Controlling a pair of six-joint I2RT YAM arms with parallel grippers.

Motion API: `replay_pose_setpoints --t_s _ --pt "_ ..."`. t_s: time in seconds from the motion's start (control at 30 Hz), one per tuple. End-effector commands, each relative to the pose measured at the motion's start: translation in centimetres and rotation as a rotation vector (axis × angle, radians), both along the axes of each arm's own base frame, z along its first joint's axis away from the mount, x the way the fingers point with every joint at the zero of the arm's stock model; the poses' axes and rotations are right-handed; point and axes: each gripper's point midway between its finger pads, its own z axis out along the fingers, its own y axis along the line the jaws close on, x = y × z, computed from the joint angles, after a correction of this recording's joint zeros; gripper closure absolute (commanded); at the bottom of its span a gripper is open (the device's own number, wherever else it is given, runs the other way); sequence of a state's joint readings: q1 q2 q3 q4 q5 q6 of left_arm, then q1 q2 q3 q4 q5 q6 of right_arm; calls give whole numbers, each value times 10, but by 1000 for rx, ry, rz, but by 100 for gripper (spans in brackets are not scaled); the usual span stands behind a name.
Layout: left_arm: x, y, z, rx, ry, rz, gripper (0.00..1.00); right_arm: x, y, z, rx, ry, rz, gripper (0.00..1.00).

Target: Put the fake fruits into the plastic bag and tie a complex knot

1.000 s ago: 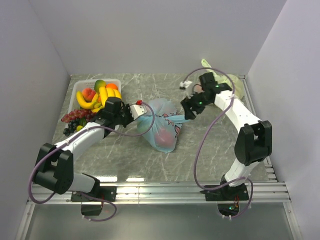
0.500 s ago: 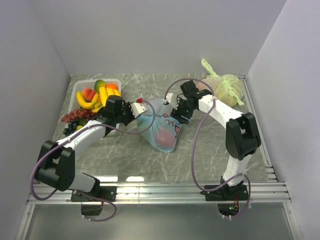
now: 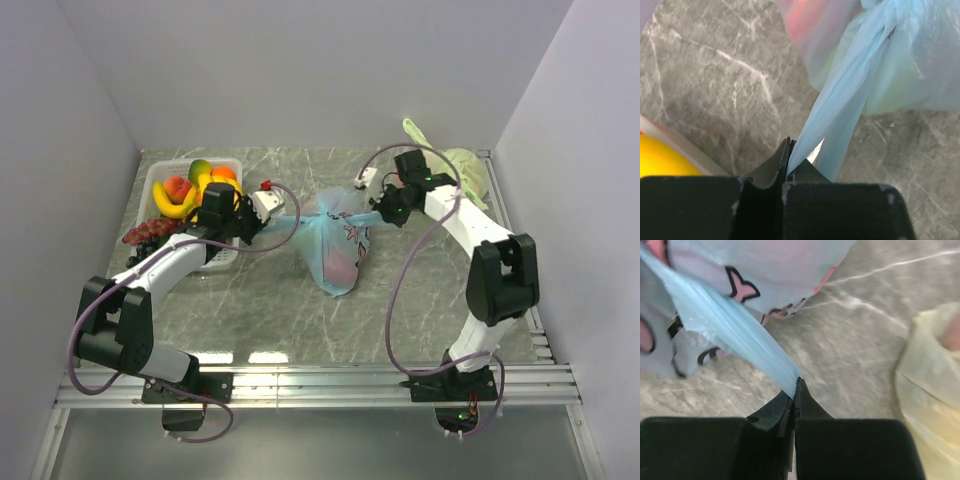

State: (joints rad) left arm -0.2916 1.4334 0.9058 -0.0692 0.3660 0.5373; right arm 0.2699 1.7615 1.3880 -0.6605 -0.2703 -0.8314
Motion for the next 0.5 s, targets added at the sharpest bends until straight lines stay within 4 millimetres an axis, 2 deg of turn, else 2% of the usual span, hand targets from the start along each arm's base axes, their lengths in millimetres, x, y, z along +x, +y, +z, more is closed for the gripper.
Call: replay_pose_setpoints --t_s 0.0,0.1,0.17,0.23,0.27,0.3,0.37,0.4,0.47 --pt "16 61 7 72 -15 186 100 -7 -102 19 -209 -30 -217 100" --pt "15 60 6 64 -9 177 100 -13 -104 14 -198 -17 -228 100" --pt "22 52 17 21 -26 162 99 -15 -87 18 -140 1 -213 100" --pt "28 41 28 -37 -18 159 99 -6 -71 34 -76 -20 -228 100" --pt "38 36 40 -57 -28 158 99 -1 -65 39 -45 -23 -248 100" --pt "41 29 46 -80 -25 152 100 12 -57 60 -11 -69 -253 100" --pt "55 20 68 -109 -44 137 99 20 -44 69 54 -37 -269 100" --pt "59 17 76 -125 -46 138 100 28 -40 90 78 -53 -274 100" --pt "74 13 88 -148 -44 145 99 38 -30 92 123 -23 -284 100"
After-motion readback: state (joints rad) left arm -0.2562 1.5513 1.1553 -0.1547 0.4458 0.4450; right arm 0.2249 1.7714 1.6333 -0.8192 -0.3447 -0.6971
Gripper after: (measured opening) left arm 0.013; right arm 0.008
